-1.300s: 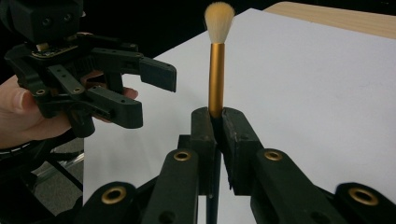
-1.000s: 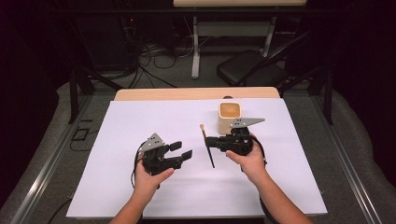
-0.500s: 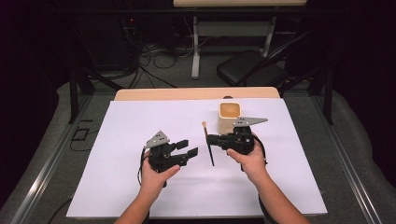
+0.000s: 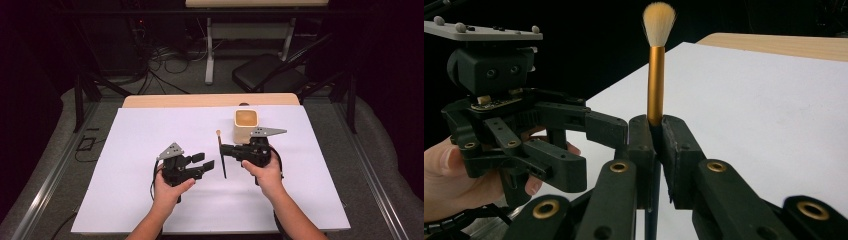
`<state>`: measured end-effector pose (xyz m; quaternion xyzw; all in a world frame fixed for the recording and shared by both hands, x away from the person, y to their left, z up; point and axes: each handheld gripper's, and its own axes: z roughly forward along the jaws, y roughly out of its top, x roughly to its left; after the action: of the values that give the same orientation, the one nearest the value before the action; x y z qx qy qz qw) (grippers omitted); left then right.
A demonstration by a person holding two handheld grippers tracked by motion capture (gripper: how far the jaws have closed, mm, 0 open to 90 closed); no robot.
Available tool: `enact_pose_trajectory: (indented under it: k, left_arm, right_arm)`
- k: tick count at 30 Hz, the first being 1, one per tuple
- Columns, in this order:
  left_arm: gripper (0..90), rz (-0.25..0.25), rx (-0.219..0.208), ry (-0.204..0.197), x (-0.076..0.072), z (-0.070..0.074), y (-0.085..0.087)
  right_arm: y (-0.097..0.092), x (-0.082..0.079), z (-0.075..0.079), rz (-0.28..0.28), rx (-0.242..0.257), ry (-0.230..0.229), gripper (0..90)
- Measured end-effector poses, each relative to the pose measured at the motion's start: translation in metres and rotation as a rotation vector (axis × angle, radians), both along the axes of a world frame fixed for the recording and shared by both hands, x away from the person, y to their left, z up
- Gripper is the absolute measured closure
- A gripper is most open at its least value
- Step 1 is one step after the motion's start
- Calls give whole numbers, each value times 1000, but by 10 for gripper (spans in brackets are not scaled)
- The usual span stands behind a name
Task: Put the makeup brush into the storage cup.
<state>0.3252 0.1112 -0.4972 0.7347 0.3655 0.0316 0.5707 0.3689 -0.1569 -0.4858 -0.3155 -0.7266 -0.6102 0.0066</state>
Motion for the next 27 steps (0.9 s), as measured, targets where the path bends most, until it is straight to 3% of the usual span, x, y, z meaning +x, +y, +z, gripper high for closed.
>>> enact_pose_trajectory:
  k: [27]
  left_arm:
    - [590, -24, -29, 72, 3, -12, -10]
  right_arm:
    - [10, -4, -17, -23, 87, 70, 833]
